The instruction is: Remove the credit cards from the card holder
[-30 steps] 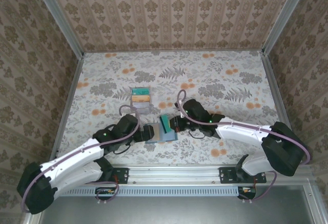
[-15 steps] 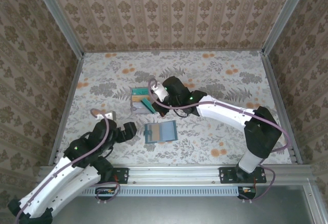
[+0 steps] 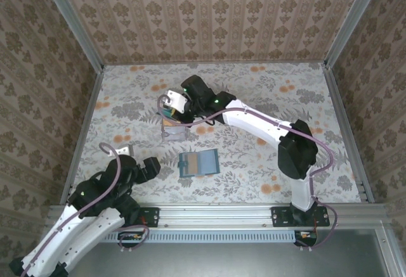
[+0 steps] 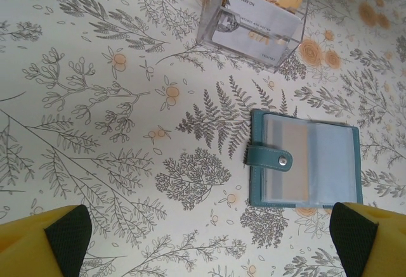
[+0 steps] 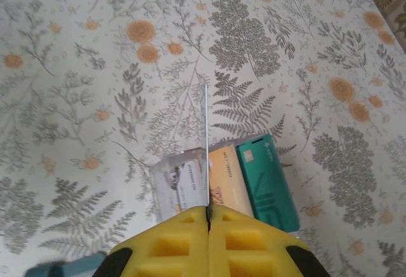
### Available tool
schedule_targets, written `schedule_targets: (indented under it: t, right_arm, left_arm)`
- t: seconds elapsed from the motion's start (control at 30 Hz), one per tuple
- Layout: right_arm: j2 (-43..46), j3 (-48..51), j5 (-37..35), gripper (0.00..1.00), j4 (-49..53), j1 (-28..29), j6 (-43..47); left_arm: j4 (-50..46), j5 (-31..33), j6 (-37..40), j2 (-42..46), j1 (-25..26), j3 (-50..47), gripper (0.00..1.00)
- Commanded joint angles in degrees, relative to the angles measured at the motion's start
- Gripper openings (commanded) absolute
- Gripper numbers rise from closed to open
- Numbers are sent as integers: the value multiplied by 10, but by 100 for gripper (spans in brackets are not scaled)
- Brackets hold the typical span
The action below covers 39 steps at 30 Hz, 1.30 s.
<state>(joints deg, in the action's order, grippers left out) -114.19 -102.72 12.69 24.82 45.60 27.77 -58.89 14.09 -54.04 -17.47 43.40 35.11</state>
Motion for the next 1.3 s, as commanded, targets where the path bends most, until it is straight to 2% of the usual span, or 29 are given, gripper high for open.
schedule_targets:
  t: [0.0, 0.23, 0.6, 1.27]
  right_arm:
    - [-40, -58, -21, 0, 57, -7, 76]
    - [-90, -114, -32, 0, 95, -18, 117]
    - [-181, -219, -38, 0, 144, -30, 133]
    - [-209, -230, -55, 0, 171, -40, 140]
  left_arm:
    - [-33, 18, -12, 19, -2, 21, 100]
    - [-39, 20, -15, 17, -3, 24, 100]
    - [-40, 15, -18, 9, -3, 25, 100]
    - [-29, 9, -19, 10, -2, 13, 100]
